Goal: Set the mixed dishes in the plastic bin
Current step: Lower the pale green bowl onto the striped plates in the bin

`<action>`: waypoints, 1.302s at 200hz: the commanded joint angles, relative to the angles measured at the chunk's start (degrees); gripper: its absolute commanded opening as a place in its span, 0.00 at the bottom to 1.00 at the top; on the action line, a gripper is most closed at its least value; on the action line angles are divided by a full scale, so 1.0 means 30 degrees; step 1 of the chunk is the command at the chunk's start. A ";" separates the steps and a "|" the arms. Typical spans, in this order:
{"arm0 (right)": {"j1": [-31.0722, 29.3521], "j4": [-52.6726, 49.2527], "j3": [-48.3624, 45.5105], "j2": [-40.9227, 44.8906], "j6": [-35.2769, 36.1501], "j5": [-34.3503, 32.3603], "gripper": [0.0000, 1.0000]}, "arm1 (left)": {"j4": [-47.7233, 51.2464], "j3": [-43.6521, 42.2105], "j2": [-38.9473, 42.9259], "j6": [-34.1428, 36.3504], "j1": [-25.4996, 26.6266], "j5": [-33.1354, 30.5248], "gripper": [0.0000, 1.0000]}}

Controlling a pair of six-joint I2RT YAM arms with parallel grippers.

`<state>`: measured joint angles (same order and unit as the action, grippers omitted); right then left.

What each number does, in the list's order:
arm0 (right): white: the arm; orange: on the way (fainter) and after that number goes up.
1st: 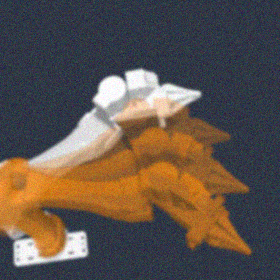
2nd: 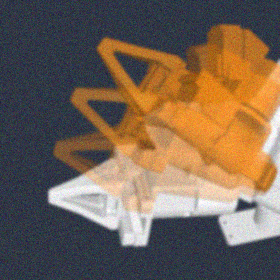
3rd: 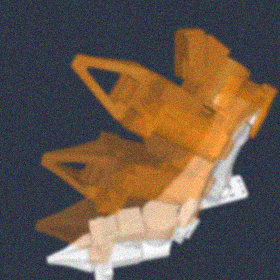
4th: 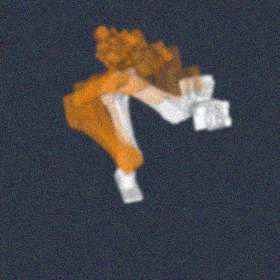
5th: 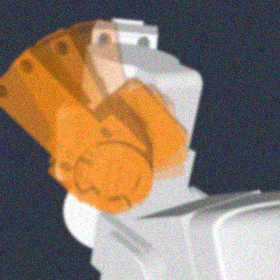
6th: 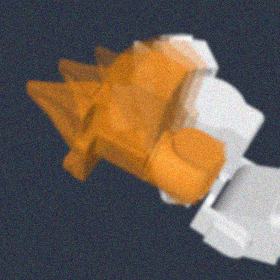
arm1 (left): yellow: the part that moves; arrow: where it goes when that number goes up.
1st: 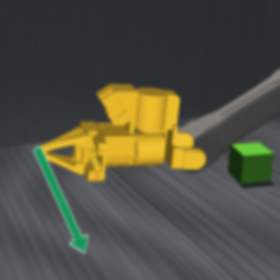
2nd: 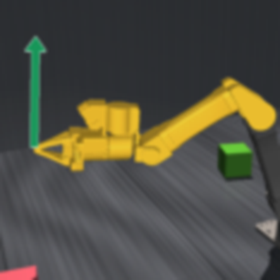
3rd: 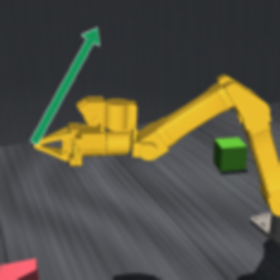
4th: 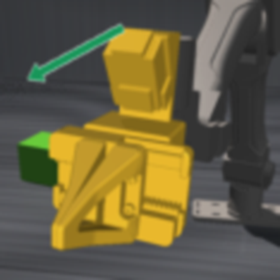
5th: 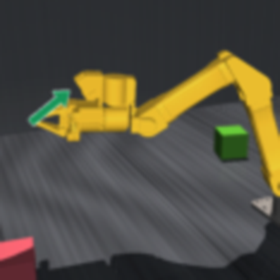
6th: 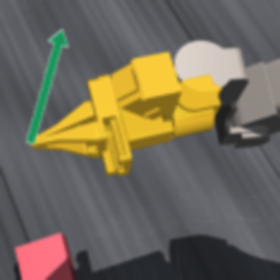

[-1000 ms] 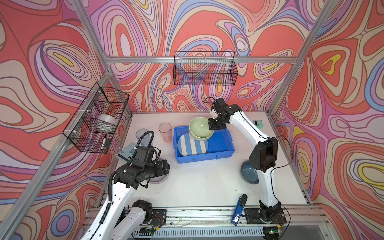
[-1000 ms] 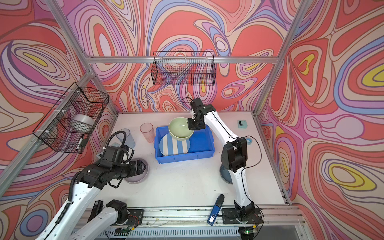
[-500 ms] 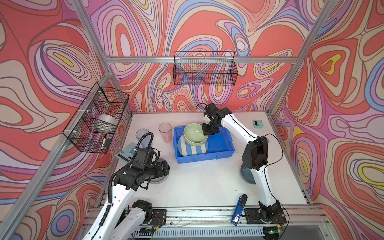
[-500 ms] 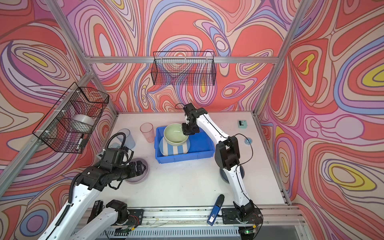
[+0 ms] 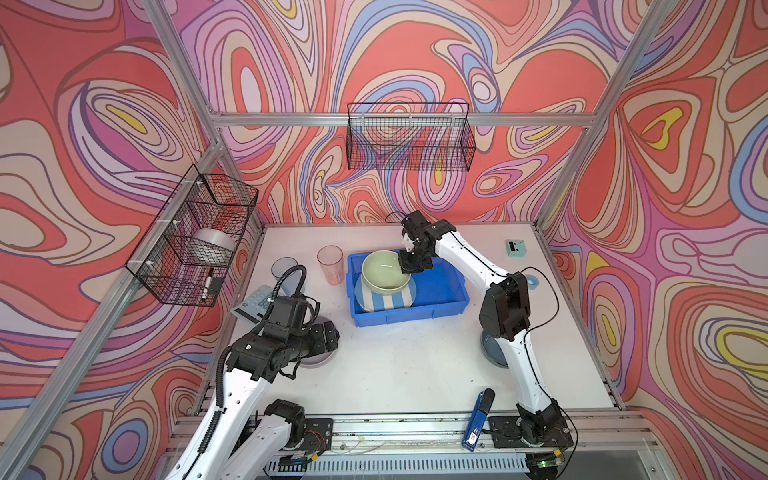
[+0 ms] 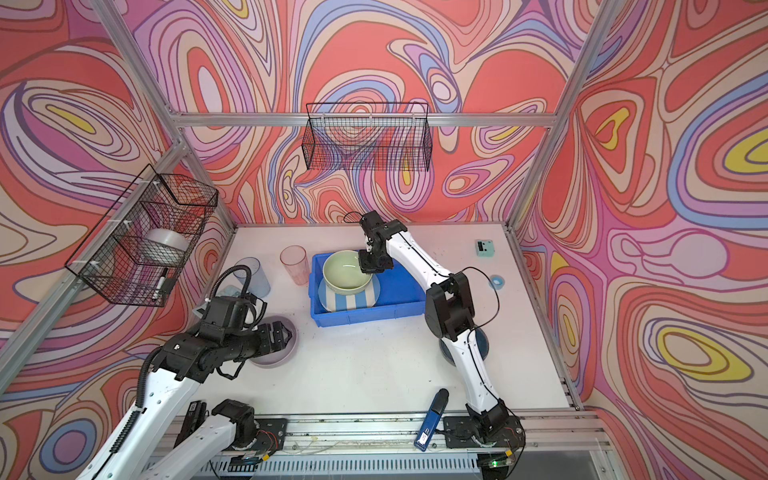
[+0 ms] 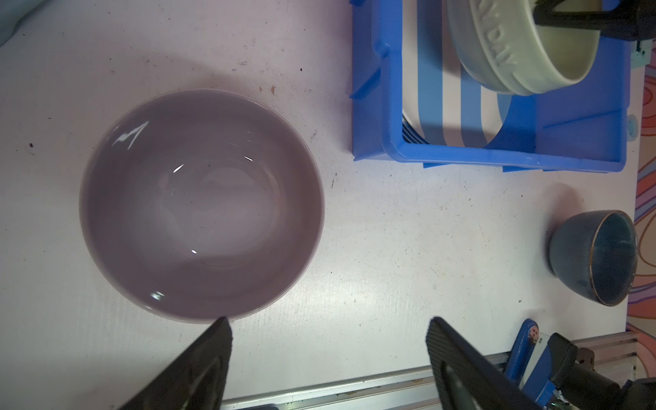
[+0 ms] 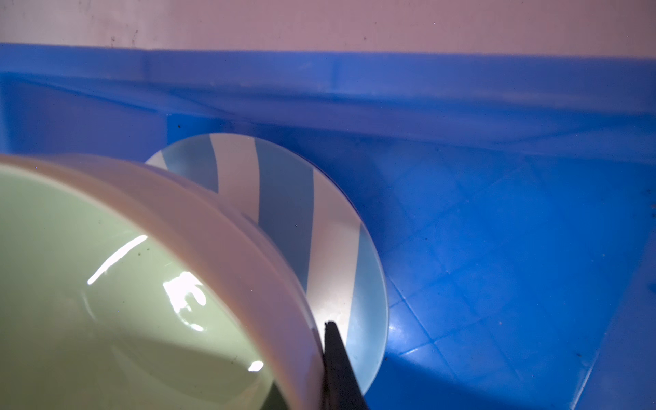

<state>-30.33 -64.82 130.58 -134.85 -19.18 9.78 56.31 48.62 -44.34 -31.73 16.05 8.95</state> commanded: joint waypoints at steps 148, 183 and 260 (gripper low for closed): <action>-0.0701 0.0937 -0.0393 -0.0267 -0.0568 -0.0689 0.00 | -0.0012 -0.0182 0.0042 0.0028 -0.0137 -0.0184 0.89; -0.0841 0.0608 -0.0429 -0.0132 -0.0434 -0.1119 0.00 | -0.0022 -0.0182 0.0043 0.0008 -0.0156 -0.0175 0.89; -0.0936 0.0688 -0.1452 0.0637 -0.0417 -0.1339 0.04 | -0.0160 -0.0207 -0.0301 -0.0059 -0.0169 -0.0192 0.89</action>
<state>-32.45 -62.50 128.07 -135.96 -20.47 5.96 56.27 48.62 -44.66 -31.73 16.05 8.93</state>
